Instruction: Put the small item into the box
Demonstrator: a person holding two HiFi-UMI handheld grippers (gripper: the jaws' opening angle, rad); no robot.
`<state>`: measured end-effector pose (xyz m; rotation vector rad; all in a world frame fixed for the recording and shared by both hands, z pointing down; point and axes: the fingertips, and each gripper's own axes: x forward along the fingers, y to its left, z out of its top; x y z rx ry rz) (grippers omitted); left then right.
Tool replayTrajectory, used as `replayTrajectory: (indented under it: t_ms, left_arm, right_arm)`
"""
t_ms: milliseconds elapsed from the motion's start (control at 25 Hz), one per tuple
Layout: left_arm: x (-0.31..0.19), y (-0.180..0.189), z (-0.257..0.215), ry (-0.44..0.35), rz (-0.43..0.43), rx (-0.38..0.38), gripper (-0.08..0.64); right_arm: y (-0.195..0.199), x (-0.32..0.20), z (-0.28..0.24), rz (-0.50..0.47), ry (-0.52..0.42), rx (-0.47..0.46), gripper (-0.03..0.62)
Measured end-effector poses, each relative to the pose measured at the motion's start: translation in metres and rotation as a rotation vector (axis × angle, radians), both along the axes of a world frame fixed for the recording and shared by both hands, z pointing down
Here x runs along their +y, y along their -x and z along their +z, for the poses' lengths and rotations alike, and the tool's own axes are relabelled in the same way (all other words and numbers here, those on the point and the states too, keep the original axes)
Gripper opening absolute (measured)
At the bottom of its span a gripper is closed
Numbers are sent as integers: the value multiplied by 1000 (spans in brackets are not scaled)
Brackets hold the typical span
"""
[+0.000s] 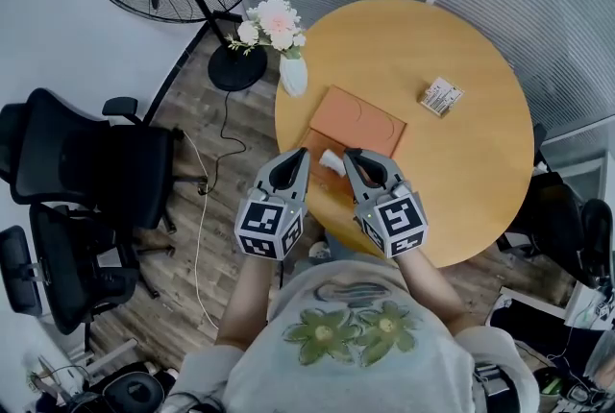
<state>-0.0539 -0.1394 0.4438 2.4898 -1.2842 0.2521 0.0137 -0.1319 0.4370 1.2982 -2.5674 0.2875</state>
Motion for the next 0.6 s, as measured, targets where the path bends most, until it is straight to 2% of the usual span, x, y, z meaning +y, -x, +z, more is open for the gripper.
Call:
replayTrajectory:
  t_ms: [600]
  left_arm:
    - [4, -6, -6, -10, 8, -4, 0]
  right_arm:
    - [-13, 5, -2, 32, -3, 11, 3]
